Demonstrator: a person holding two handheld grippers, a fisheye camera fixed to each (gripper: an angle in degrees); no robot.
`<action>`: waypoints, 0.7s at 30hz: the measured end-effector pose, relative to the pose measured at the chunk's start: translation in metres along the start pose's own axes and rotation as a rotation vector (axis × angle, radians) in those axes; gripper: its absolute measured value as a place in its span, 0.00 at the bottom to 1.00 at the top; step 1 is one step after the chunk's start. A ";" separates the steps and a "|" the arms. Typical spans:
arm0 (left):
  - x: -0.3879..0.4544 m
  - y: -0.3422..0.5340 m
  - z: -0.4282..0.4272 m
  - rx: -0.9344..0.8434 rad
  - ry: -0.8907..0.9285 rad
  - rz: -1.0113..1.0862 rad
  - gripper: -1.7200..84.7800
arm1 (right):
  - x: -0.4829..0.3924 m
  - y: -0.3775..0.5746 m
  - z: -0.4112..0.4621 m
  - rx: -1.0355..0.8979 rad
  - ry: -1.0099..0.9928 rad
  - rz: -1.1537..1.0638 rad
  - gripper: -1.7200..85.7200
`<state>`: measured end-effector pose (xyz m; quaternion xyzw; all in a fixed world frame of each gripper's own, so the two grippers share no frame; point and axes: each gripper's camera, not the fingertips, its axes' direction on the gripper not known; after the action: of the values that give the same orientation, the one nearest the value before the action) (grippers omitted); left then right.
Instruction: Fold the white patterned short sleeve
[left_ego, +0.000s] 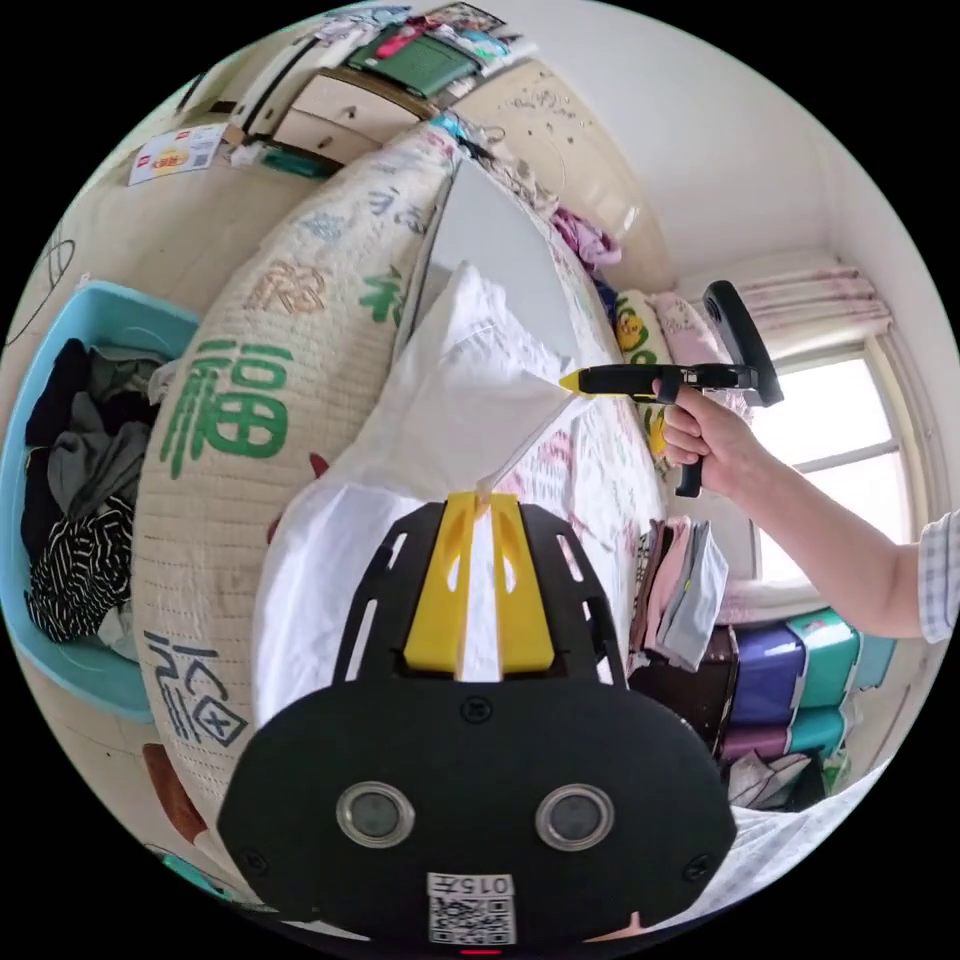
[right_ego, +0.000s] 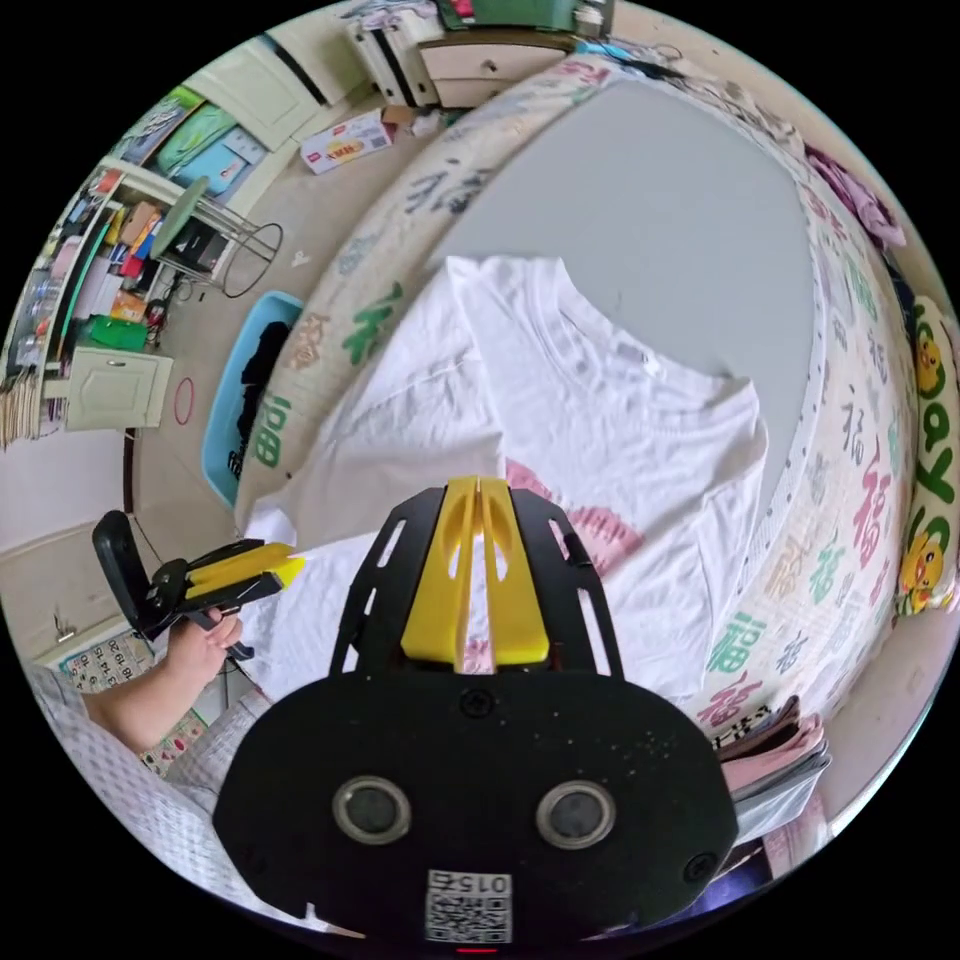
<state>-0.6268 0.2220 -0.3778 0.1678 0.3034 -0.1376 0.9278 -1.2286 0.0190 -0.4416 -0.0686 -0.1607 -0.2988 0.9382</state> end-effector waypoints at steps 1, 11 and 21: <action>0.001 0.001 0.002 -0.015 0.013 0.007 0.06 | 0.014 0.011 0.013 -0.020 0.001 0.009 0.03; -0.043 -0.014 -0.009 0.048 0.067 -0.254 0.09 | 0.062 -0.008 0.031 0.063 -0.198 -0.026 0.10; -0.061 -0.030 0.017 0.179 0.105 -0.470 0.05 | 0.008 -0.071 0.097 -0.052 0.007 -0.136 0.07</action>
<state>-0.6759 0.1980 -0.3349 0.1810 0.3686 -0.3669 0.8347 -1.2888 -0.0217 -0.3456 -0.0809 -0.1537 -0.3663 0.9141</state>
